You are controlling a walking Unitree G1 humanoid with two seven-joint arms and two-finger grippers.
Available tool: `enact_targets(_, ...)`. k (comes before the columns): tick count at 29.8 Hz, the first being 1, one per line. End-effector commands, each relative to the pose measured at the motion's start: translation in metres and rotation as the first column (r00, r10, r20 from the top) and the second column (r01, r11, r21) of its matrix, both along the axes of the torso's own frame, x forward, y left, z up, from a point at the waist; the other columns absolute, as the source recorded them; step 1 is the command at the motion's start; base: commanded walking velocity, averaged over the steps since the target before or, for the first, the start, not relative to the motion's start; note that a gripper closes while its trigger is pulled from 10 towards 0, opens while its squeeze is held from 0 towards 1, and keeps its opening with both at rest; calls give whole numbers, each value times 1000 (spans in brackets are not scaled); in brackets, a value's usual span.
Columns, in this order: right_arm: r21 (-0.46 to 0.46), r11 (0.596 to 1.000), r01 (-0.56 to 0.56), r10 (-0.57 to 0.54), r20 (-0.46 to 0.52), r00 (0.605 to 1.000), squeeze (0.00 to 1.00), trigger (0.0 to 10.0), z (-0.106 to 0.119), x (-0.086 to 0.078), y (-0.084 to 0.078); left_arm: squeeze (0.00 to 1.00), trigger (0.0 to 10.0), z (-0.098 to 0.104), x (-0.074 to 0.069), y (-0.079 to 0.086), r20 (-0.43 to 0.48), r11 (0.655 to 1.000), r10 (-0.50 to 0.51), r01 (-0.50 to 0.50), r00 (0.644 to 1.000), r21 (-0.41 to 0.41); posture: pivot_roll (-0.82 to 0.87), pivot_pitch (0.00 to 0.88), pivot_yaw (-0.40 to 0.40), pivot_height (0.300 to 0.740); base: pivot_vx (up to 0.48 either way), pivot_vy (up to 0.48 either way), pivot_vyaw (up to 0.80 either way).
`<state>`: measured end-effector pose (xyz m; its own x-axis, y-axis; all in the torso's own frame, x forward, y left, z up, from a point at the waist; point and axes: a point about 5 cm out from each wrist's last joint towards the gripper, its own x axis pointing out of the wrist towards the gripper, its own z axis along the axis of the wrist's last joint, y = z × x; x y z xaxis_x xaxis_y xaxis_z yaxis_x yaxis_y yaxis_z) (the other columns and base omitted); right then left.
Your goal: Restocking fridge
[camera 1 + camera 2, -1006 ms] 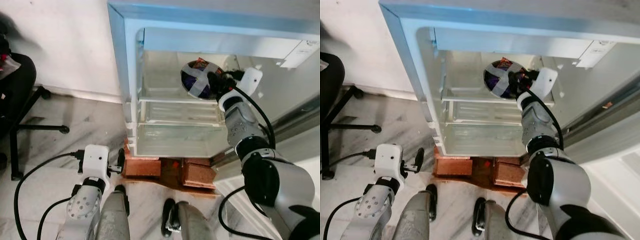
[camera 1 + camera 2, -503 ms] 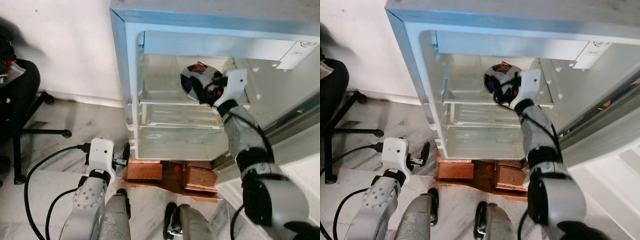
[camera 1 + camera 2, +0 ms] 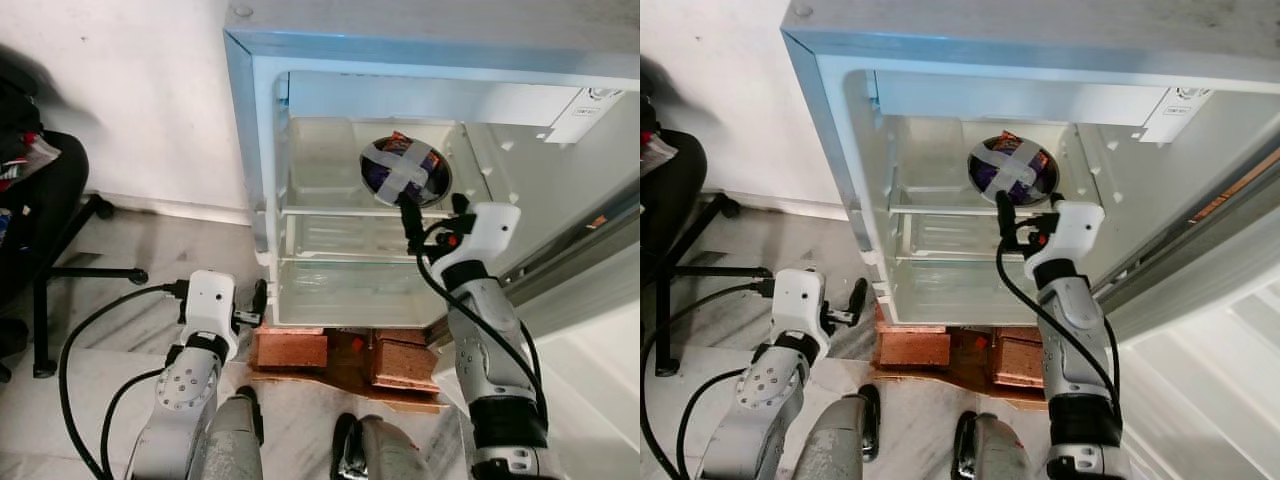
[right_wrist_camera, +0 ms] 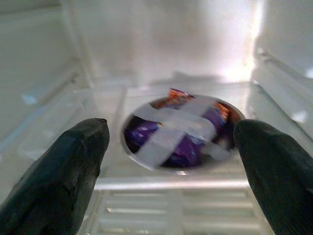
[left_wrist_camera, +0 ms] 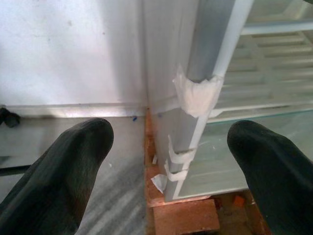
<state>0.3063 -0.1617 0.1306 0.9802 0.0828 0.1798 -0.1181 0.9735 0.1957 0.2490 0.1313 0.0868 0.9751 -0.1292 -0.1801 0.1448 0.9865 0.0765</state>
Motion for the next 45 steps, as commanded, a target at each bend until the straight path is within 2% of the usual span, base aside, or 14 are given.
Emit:
enact_targets(1, 7, 999, 41, -41, -46, 998, 0, 10000, -9, -5, -7, 0, 10000, -4, 1, -7, -14, 1000, -18, 17, 1000, -13, 190, 203, -67, 740, 0, 0, 0)
enact_targets(2, 11, 999, 51, -50, -72, 996, 0, 10000, -13, -7, -7, 0, 10000, -4, 2, -10, -14, 1000, -24, 24, 1000, -17, 190, 203, -67, 740, 0, 0, 0)
enact_targets(6, -12, 999, 47, -47, -65, 997, 0, 10000, -10, -10, -6, 0, 10000, 0, 5, -14, 5, 998, -62, 62, 998, 0, 173, 198, -58, 740, 0, 0, 0)
enact_targets(8, 8, 997, 76, -75, -83, 994, 0, 10000, -12, -16, -10, 0, 10000, -2, 5, -9, 3, 999, -44, 44, 999, 7, 170, 193, -54, 740, 0, 0, 0)
enact_targets(10, -3, 997, 73, -73, -78, 994, 0, 10000, -13, -21, -10, 0, 10000, -3, 5, -5, -1, 1000, -29, 29, 1000, 5, 143, 183, -16, 740, 0, 0, 0)
enact_targets(11, -39, 997, 62, -65, -76, 995, 0, 10000, -15, -24, -8, 0, 10000, -4, 5, -2, -4, 1000, -13, 13, 1000, 4, 135, 180, -8, 740, 0, 0, 0)
enact_targets(17, -67, 995, 80, -87, -107, 990, 0, 10000, -29, -39, -10, 0, 10000, -6, 8, -2, 2, 1000, -26, 26, 1000, 8, 132, 124, 8, 740, -237, 0, 0)
enact_targets(27, -82, 996, 42, -52, -134, 990, 0, 10000, -40, -36, 1, 0, 10000, 0, 33, -8, 46, 997, -69, 67, 997, 28, 116, 61, 18, 740, -292, 0, 0)
enact_targets(30, -91, 995, 39, -50, -132, 990, 0, 10000, -39, -32, -2, 0, 10000, -1, 36, -9, 51, 997, -76, 75, 996, 31, 112, 57, 11, 740, -303, 0, 0)
enact_targets(35, -99, 994, 56, -70, -144, 987, 0, 10000, -41, -32, -11, 0, 10000, -5, 34, -8, 43, 997, -71, 70, 997, 31, 115, 58, 7, 740, -305, 0, 0)
enact_targets(36, -108, 993, 41, -58, -162, 985, 0, 10000, -46, -34, -12, 0, 10000, -10, 30, -5, 15, 999, -44, 44, 999, -3, 112, 56, 2, 740, -285, 0, 0)
enact_targets(38, -109, 993, 41, -59, -165, 985, 0, 10000, -47, -36, -12, 0, 10000, -10, 28, -5, 11, 999, -37, 37, 999, -10, 111, 58, -1, 740, -287, 0, 0)
enact_targets(45, -132, 990, 57, -79, -166, 983, 0, 10000, -50, -43, -17, 0, 10000, -24, 18, -1, -27, 999, -33, 34, 999, 12, 94, 47, 1, 740, -284, 0, 0)
